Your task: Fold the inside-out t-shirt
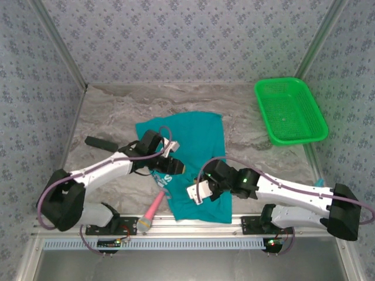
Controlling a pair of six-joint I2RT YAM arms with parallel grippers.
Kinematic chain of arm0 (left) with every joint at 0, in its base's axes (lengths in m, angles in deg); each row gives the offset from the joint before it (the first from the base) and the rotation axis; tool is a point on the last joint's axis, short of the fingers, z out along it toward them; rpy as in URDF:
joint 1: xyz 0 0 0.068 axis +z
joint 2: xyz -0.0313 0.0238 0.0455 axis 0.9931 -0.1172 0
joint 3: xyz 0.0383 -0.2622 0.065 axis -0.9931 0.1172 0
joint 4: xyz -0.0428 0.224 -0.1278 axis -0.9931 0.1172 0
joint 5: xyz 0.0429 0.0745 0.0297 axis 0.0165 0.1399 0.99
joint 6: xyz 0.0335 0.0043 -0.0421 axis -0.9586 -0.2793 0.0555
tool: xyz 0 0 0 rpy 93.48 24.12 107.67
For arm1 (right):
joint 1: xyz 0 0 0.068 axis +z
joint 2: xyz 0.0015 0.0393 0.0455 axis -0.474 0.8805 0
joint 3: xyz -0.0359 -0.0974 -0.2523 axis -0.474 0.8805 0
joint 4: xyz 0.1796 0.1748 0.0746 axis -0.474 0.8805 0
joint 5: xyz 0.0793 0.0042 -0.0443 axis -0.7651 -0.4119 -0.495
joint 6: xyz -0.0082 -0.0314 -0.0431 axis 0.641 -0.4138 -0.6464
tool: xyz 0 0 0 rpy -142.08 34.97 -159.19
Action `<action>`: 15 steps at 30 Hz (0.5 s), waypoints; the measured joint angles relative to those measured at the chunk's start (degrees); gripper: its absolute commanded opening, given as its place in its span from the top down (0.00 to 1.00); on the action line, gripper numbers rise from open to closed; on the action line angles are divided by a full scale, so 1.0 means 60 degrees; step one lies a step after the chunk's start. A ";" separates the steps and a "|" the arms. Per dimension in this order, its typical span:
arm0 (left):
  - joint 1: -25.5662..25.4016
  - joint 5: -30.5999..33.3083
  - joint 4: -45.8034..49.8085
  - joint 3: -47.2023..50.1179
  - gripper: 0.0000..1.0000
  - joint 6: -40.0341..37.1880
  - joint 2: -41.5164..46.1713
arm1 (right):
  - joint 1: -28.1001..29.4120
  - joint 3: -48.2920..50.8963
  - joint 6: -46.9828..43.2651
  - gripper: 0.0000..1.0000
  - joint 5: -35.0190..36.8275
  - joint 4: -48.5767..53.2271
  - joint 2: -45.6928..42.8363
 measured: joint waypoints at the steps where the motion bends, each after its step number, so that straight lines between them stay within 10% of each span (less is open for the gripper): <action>1: -0.0051 0.0229 0.0138 -0.0113 0.49 -0.0098 -0.0007 | -0.0193 0.0055 0.0193 0.63 -0.0087 -0.0193 -0.0240; 15: -0.0576 0.1596 0.1107 -0.2463 0.56 -0.1694 -0.3836 | -0.1188 0.0437 0.1290 0.60 -0.1009 -0.1104 -0.2069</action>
